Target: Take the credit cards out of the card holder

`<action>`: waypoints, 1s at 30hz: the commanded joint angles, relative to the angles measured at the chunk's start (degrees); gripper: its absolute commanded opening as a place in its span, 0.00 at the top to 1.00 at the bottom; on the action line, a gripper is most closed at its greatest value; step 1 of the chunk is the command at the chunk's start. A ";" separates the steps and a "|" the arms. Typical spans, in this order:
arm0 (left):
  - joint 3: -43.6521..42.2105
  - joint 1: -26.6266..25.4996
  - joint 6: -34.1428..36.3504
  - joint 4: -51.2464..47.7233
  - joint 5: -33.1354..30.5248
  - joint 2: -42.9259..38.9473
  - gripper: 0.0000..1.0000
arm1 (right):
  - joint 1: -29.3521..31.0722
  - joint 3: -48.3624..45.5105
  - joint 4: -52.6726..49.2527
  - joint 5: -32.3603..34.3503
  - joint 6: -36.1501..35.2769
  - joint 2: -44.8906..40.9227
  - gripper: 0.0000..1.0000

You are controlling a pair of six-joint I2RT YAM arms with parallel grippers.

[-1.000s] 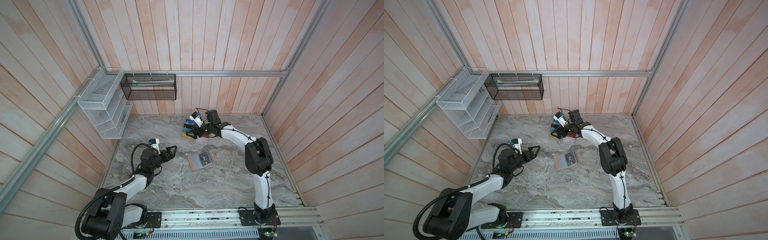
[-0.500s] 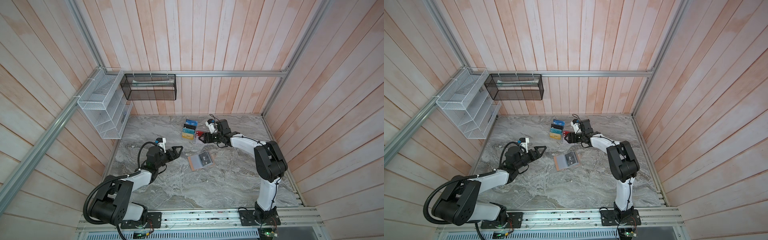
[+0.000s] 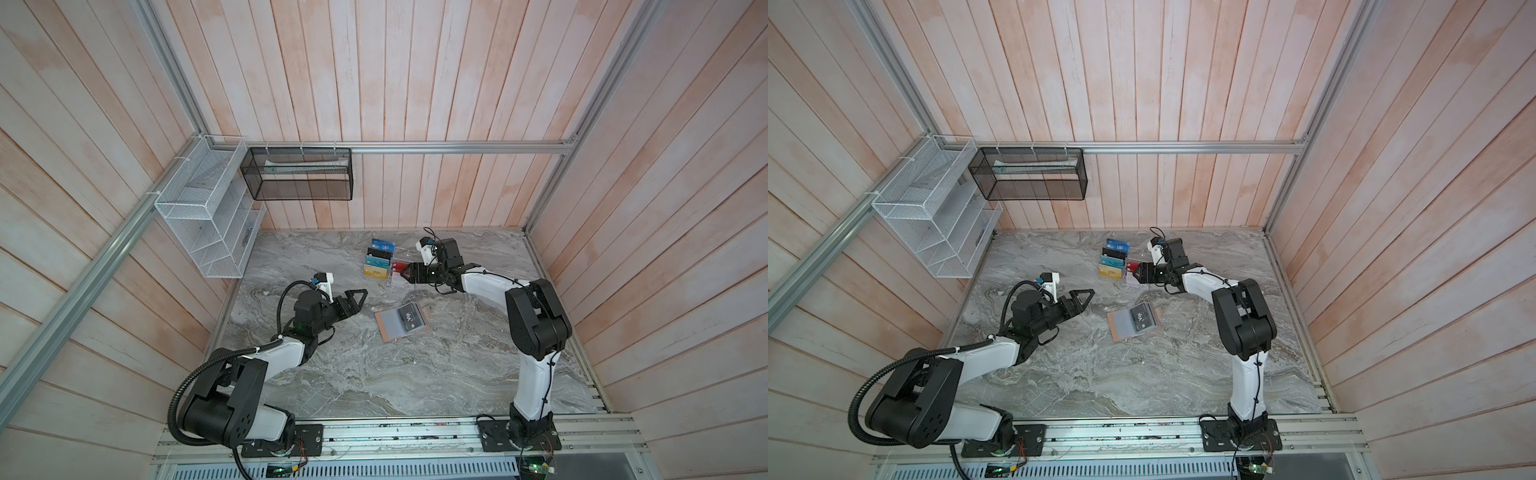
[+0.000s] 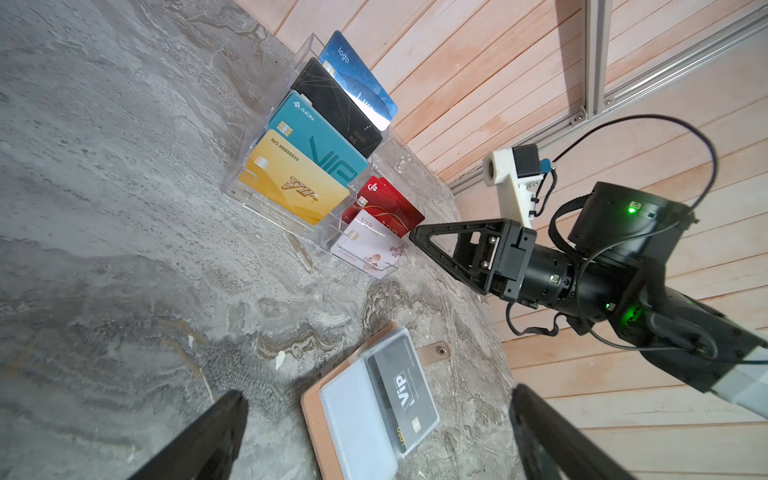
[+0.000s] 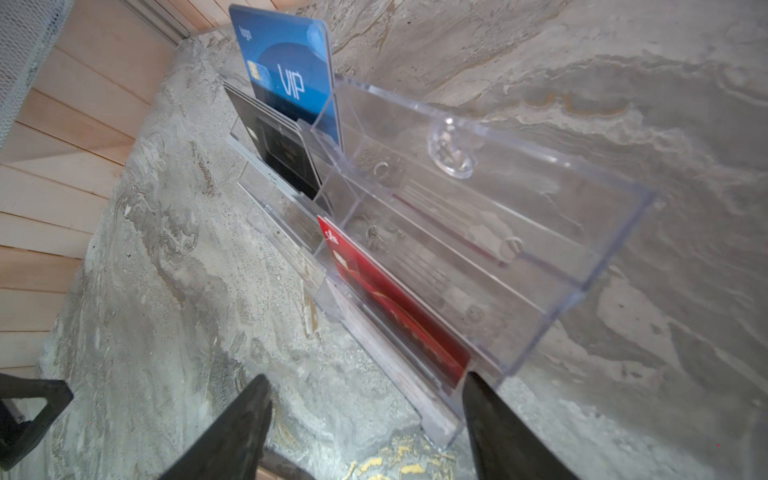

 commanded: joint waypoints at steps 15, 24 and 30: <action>0.13 -0.26 0.56 -1.18 -0.66 -2.11 0.00 | -3.56 5.93 -6.52 2.12 -4.89 4.66 0.26; 0.15 -0.45 0.31 -0.48 -0.83 -1.07 0.00 | -3.85 9.13 -10.03 5.85 -8.20 5.25 0.26; 0.20 -0.65 0.21 0.31 -0.59 -0.26 0.00 | -1.24 8.37 -8.27 11.44 -6.89 4.04 0.26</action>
